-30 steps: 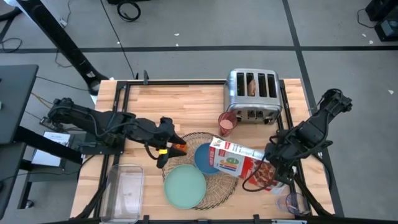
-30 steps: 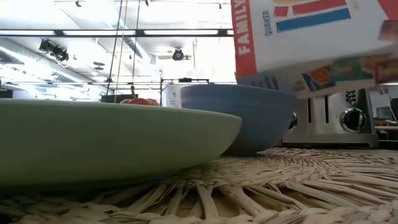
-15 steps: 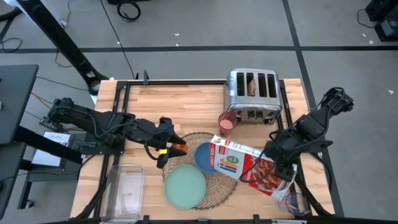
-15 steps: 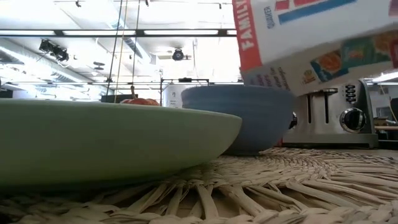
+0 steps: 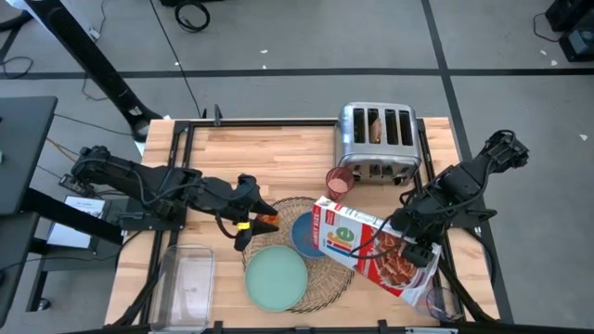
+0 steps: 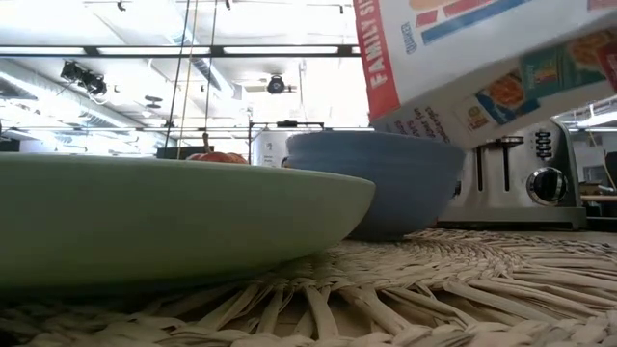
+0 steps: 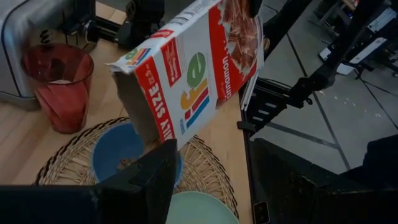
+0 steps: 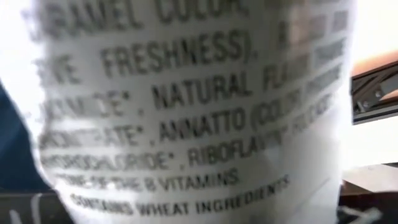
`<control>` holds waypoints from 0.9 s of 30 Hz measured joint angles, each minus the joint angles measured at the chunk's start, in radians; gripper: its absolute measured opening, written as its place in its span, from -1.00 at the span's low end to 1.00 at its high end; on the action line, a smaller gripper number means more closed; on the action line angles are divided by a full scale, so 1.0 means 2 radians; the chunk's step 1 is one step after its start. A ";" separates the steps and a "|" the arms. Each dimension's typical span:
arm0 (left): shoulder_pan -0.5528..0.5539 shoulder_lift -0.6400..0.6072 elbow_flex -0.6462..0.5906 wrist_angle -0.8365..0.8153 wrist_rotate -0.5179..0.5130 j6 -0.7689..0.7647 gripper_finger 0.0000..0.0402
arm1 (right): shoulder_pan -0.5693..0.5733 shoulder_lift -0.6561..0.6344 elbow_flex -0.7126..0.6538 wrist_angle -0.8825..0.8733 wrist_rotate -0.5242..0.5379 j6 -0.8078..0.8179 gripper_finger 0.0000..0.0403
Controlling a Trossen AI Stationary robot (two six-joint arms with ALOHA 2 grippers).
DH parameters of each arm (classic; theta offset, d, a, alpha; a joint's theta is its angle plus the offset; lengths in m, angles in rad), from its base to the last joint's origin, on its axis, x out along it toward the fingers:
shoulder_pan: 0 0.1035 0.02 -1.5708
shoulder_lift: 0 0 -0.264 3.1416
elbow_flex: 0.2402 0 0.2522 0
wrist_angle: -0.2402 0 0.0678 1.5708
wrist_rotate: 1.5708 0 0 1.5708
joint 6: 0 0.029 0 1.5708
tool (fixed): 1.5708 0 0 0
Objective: Arrange a breakfast setting
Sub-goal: Pour the cereal from the cereal box into the blue bowl
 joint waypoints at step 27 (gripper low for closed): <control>-0.002 0.000 0.000 0.001 -0.009 0.003 0.08 | -0.020 -0.023 0.000 0.043 -0.024 0.051 0.09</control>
